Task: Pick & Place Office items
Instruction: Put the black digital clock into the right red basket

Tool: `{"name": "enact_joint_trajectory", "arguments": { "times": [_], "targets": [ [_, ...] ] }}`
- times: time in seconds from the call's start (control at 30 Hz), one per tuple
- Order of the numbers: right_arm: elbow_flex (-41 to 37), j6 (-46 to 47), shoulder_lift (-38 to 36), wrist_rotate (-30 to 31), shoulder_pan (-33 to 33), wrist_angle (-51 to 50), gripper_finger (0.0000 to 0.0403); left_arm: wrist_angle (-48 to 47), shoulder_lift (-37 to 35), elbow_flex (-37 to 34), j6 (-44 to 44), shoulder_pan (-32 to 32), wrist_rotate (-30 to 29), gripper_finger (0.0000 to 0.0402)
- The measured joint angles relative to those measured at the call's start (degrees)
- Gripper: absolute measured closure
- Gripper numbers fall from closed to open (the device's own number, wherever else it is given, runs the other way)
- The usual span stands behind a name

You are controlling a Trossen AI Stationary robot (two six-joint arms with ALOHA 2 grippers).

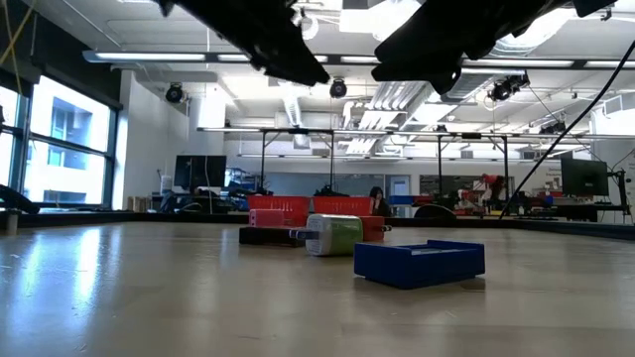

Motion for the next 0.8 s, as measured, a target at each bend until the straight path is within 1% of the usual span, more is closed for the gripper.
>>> {"name": "enact_joint_trajectory", "arguments": {
  "times": [0.13,0.23,0.4,0.6,0.8],
  "targets": [
    [0.0,0.03,0.0,-0.02,0.0,0.04,0.0257,-4.55,-1.32,0.0,-0.11,-2.04,10.56,0.0041],
    [0.0,0.42,0.0,-0.11,0.01,0.03,0.0257,-7.76,-1.32,0.0,-0.32,-3.31,15.43,0.0041],
    [0.0,0.42,0.0,-0.28,0.01,-0.13,0.0257,-13.15,-1.32,0.0,-3.16,-4.64,18.43,0.0041],
    [0.0,1.73,0.0,-0.44,0.01,-0.25,0.0257,-18.42,-1.32,0.0,-5.79,-4.76,22.76,0.0041],
    [0.0,1.47,0.0,-4.26,0.02,-0.79,0.0257,-21.59,-1.3,0.0,-6.14,-4.94,22.92,0.0041]
  ]
}}
